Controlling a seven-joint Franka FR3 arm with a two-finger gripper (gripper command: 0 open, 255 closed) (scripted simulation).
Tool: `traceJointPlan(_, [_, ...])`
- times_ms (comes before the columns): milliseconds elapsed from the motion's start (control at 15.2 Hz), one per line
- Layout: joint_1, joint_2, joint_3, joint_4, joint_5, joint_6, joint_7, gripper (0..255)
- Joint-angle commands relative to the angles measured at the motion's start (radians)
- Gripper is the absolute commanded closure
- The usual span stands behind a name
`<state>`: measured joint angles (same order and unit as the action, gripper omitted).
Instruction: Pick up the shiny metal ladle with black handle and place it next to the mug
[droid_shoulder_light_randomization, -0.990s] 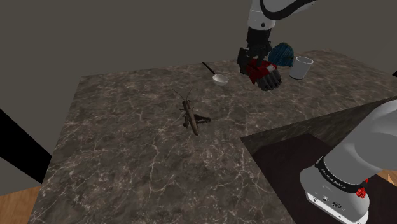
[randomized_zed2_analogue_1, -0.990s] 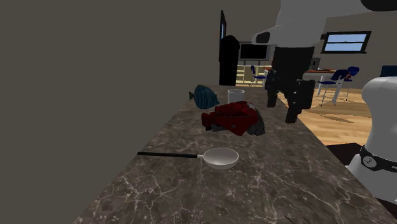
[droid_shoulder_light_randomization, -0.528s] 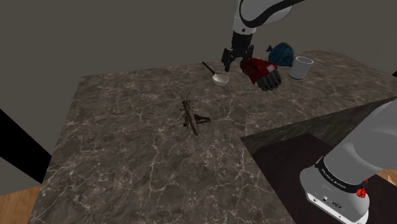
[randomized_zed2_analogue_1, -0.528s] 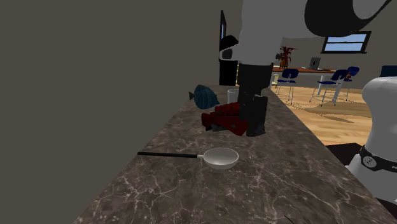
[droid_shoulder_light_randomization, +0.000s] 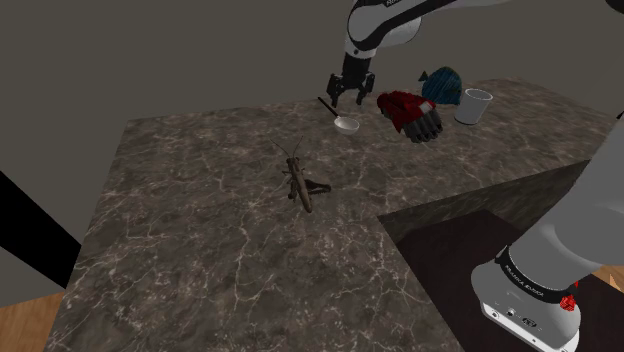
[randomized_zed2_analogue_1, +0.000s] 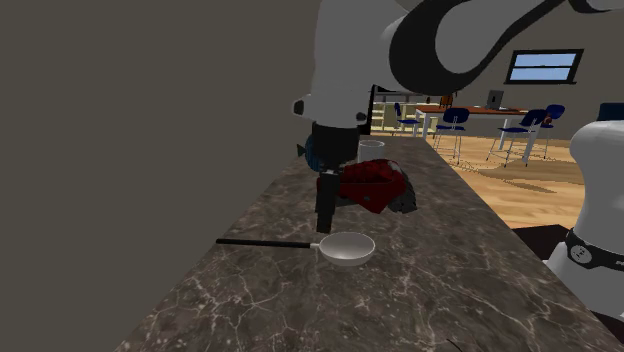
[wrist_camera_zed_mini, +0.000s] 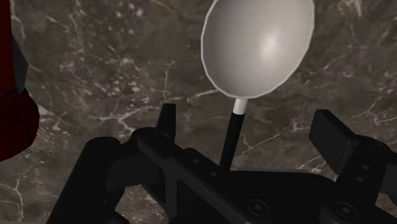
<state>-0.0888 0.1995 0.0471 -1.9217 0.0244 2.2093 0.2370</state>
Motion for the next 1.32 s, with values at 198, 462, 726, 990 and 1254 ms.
traceJointPlan(198, [-0.013,0.175,-0.010,0.182,0.029,0.035,0.029,0])
traceJointPlan(462, [-0.013,0.213,-0.010,0.192,0.032,0.066,0.032,0])
traceJointPlan(726, [-0.010,0.251,-0.010,0.186,0.031,0.110,0.032,0])
traceJointPlan(990, [-0.010,0.251,-0.010,0.186,0.031,0.110,0.032,0])
traceJointPlan(1254, [-0.010,0.251,-0.010,0.186,0.031,0.110,0.032,0])
